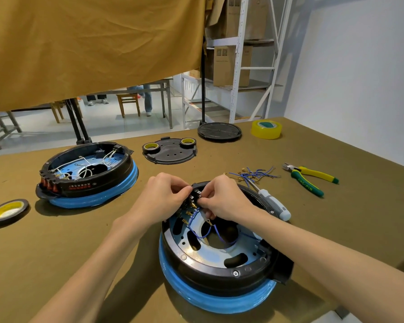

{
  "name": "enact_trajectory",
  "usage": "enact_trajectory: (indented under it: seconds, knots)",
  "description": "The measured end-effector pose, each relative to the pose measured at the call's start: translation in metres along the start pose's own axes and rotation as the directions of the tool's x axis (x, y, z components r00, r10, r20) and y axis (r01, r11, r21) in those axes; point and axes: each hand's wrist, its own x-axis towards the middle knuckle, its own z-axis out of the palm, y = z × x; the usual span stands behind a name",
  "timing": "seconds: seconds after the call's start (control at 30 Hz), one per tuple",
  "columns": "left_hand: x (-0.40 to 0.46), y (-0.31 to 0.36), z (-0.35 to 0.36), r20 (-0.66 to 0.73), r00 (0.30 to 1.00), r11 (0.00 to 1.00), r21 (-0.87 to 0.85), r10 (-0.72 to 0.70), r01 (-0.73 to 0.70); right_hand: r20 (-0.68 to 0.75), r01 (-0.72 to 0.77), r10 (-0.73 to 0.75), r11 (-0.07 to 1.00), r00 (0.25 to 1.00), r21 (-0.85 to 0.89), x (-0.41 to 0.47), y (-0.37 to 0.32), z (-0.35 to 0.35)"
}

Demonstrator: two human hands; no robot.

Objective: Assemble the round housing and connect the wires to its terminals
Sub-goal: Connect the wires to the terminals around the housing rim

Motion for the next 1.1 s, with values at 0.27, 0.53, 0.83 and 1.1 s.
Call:
enact_trajectory:
  seconds: [0.27, 0.53, 0.83, 1.1]
  knots:
    - [-0.002, 0.002, -0.001, -0.031, 0.999, 1.000, -0.003, -0.026, 0.026, -0.195, 0.079, -0.166, 0.918, 0.967, -0.389, -0.020, -0.006, -0.002]
    - [-0.002, 0.006, -0.006, -0.002, 0.996, 0.994, 0.061, -0.089, 0.089, -0.089, 0.142, -0.189, 0.914, 0.978, -0.379, -0.020, -0.008, 0.004]
    - [0.003, -0.004, -0.020, 0.171, 0.983, 0.998, 0.028, -0.065, 0.061, 0.003, 0.157, -0.162, 0.948, 0.987, -0.279, -0.012, -0.001, -0.007]
    - [0.002, -0.003, -0.022, 0.201, 0.979, 0.998, 0.057, -0.042, 0.031, 0.032, 0.197, -0.196, 0.943, 0.980, -0.269, -0.008, 0.006, -0.009]
